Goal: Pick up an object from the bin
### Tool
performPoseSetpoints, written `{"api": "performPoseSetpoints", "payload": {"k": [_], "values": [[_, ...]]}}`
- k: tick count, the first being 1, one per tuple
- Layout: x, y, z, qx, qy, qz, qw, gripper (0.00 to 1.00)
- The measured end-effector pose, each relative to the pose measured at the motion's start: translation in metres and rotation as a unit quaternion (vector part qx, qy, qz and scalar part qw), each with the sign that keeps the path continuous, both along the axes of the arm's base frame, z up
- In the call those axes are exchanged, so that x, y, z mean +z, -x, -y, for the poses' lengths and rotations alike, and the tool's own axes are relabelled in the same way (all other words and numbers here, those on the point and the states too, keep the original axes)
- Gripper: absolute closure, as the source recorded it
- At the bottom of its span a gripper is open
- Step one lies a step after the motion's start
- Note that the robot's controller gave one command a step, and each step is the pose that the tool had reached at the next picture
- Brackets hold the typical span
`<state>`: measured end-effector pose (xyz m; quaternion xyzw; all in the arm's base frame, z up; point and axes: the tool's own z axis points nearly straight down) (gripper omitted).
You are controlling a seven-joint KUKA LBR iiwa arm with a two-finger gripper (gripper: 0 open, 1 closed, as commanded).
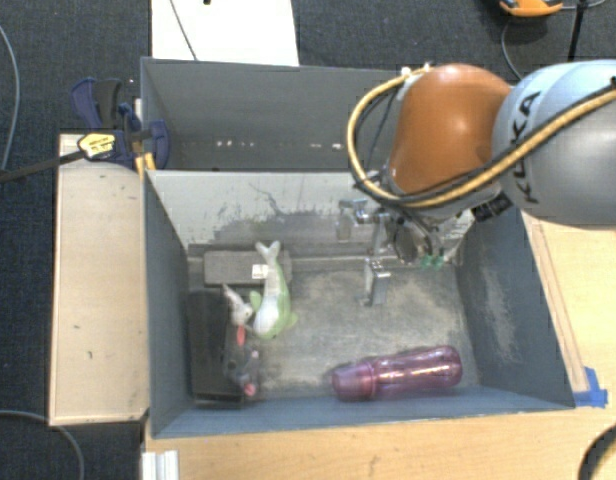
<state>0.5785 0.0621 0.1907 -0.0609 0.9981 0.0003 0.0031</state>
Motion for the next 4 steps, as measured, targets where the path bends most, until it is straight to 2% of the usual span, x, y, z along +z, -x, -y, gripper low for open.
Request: {"api": "performPoseSetpoints", "payload": {"k": [1, 2, 3, 4], "values": [[-0.077, 0.011, -0.070, -0.016, -0.001, 0.0015, 0.9999, 0.00], [-0.105, 0.004, -0.091, 0.066, 0.000, 0.0003, 0.9979, 0.00], [-0.064, 0.008, -0.109, 0.242, 0.001, 0.0027, 0.9702, 0.00], [-0.119, 0.038, -0.140, 0.237, 0.001, 0.0028, 0.9716, 1.00]]}}
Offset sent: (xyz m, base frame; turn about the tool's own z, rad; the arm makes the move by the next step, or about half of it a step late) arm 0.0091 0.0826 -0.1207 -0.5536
